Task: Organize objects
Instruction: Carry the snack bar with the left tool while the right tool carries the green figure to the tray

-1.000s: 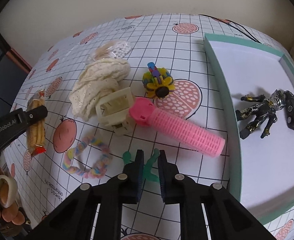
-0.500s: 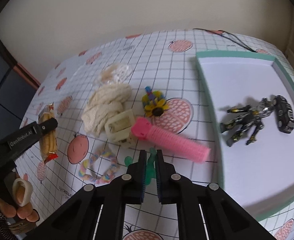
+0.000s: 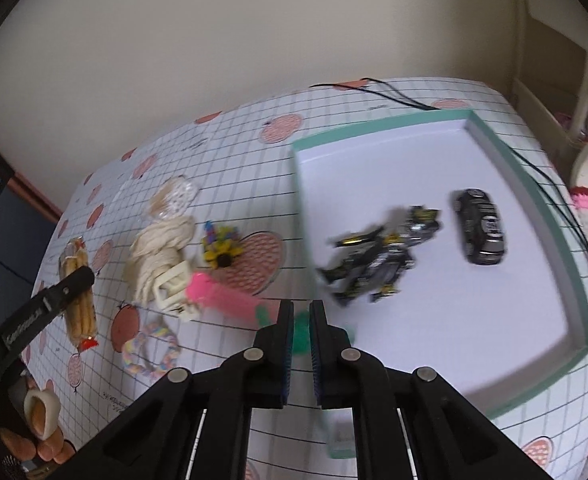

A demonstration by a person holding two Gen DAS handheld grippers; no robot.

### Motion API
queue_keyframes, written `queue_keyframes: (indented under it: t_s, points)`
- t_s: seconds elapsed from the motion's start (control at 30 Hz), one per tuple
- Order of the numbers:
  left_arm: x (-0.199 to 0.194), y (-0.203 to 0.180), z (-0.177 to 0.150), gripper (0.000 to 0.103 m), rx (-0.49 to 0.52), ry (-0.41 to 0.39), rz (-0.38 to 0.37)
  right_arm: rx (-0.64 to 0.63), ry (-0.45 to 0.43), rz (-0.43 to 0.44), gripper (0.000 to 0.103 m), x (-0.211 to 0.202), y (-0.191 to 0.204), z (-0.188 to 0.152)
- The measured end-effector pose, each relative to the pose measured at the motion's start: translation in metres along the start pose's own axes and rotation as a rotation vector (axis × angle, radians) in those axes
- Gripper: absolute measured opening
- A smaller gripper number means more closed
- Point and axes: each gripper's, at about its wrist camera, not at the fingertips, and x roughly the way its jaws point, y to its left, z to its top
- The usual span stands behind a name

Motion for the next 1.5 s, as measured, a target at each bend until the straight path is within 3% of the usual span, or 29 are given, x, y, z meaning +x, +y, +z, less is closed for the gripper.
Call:
queue_keyframes:
  t_s: [0.5, 1.03, 1.4, 1.5]
  points:
    - [0.002, -0.084, -0.028, 0.038, 0.148, 0.032, -0.096, 0.070, -0.018, -0.049, 0.006, -0.018, -0.064, -0.001]
    - [0.005, -0.165, -0.071, 0.038, 0.296, 0.112, -0.268, 0.123, 0.001, -0.110, 0.006, -0.020, -0.101, -0.004]
    - [0.016, -0.182, -0.085, 0.039, 0.327, 0.175, -0.291, 0.156, 0.013, -0.126, 0.006, -0.020, -0.115, -0.008]
    - [0.016, -0.178, -0.083, 0.044, 0.316, 0.181, -0.302, 0.153, 0.014, -0.128, 0.006, -0.019, -0.115, -0.009]
